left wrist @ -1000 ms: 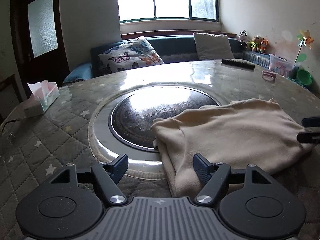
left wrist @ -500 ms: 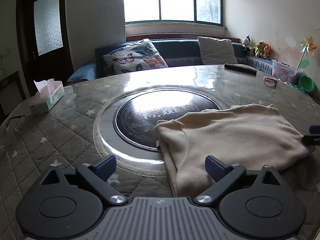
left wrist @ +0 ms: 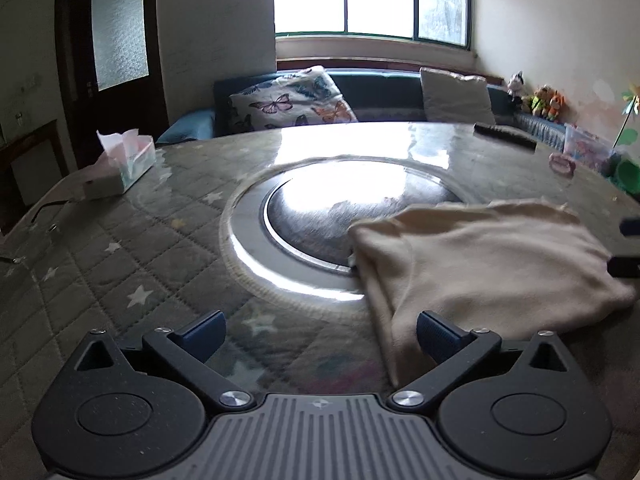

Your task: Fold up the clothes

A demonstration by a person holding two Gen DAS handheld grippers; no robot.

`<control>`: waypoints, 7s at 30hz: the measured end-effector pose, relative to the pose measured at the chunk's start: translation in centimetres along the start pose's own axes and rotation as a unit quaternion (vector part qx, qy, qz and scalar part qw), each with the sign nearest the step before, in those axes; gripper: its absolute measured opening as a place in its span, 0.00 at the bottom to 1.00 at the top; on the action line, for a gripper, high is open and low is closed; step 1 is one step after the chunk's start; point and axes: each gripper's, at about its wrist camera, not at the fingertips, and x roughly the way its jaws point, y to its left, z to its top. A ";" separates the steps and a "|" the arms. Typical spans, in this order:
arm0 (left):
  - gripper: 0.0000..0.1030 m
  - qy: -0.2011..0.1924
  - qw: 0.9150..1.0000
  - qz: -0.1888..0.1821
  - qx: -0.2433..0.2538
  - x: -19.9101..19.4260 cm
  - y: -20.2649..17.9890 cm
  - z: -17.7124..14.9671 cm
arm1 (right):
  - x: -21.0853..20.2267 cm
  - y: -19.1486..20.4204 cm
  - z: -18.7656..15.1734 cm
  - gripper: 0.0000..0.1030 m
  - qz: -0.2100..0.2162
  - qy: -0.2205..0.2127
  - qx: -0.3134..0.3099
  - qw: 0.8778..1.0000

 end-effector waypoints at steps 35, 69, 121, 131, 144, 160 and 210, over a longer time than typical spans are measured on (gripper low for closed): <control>0.67 0.078 0.960 -0.140 -0.229 3.6 3.6 4.6 | 5.2 13.8 5.1 0.06 0.170 -0.006 -0.195 0.966; 0.18 0.132 0.912 -0.179 -0.345 6.5 2.5 4.1 | 3.8 -1.9 3.0 0.13 0.047 -0.002 0.029 0.998; 0.15 0.085 0.952 -0.231 -0.181 8.1 -12.6 15.3 | -3.2 -18.3 3.3 0.07 -0.117 -0.089 0.186 0.972; 0.15 0.110 0.953 -0.232 -0.158 11.5 -15.9 16.1 | -0.7 -21.8 2.2 0.07 -0.138 -0.065 0.203 0.967; 0.18 0.138 0.956 -0.215 -0.143 14.1 -16.7 15.6 | 2.4 -23.5 0.8 0.07 -0.145 -0.034 0.217 0.965; 0.32 0.106 0.970 -0.190 -0.105 14.9 -16.9 17.0 | 6.3 -23.8 0.1 0.11 -0.120 0.001 0.226 0.967; 0.81 0.101 0.984 -0.147 0.000 10.4 -19.0 9.8 | 2.1 -16.1 -4.9 0.56 -0.096 0.021 0.184 0.978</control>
